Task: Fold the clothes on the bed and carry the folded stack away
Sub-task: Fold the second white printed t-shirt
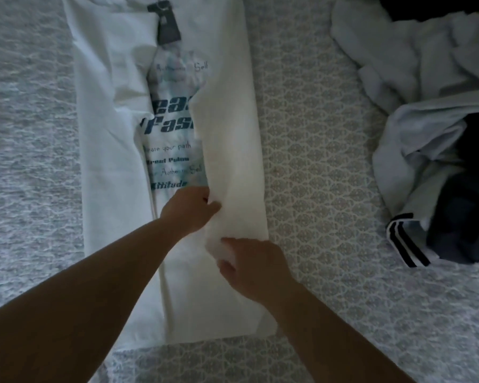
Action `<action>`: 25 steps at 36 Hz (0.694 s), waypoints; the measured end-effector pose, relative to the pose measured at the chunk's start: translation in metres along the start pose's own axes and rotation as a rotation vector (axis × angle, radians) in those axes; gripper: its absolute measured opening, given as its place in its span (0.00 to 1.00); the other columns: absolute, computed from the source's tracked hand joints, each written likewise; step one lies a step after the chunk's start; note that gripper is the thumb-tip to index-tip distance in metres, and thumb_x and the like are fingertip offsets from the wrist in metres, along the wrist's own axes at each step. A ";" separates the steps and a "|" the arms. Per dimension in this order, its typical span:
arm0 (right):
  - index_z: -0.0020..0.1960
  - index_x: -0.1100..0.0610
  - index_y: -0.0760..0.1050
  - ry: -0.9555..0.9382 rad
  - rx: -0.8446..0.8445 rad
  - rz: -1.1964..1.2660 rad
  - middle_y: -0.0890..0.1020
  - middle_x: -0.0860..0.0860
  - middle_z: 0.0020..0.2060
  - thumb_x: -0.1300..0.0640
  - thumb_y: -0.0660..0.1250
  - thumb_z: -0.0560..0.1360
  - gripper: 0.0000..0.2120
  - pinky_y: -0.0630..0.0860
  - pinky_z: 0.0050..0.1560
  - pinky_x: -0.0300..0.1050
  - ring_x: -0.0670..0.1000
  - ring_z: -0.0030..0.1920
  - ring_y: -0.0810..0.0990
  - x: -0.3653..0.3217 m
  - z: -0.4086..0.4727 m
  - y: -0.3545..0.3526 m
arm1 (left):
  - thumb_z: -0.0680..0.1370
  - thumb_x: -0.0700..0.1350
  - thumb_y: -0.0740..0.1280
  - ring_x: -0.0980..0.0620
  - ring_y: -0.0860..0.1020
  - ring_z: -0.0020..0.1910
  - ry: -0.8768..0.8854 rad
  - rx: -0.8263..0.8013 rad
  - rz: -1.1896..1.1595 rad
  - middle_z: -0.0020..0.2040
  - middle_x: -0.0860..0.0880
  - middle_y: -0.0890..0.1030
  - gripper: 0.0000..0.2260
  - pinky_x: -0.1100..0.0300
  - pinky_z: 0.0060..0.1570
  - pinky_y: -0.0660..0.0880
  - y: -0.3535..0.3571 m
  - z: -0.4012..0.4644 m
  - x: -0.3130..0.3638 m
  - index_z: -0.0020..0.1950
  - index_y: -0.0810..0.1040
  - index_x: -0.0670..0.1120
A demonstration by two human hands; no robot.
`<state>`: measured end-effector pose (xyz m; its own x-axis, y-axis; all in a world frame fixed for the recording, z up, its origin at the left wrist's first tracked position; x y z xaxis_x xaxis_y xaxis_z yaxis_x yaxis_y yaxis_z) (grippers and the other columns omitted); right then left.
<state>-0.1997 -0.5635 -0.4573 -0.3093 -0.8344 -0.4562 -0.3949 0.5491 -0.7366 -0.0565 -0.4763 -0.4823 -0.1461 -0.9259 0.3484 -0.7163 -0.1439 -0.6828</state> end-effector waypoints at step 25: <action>0.75 0.56 0.59 0.081 0.554 -0.085 0.60 0.55 0.75 0.48 0.47 0.79 0.27 0.54 0.73 0.53 0.55 0.75 0.57 0.060 0.204 -0.091 | 0.76 0.41 0.69 0.59 0.73 0.24 -0.361 -0.046 -1.313 0.32 0.48 0.77 0.05 0.70 0.22 0.72 -0.096 0.124 0.032 0.44 0.78 0.40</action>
<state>-0.0057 -0.6732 -0.5190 -0.3702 -0.8563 -0.3601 0.0847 0.3549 -0.9311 0.0920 -0.5354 -0.4850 0.8343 -0.1573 0.5283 -0.2114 -0.9765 0.0431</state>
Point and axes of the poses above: each hand's wrist, its own z-axis towards the middle knuckle, its own y-axis out of the palm, x = y × z, the point moved 1 cm from there along z, towards the middle knuckle
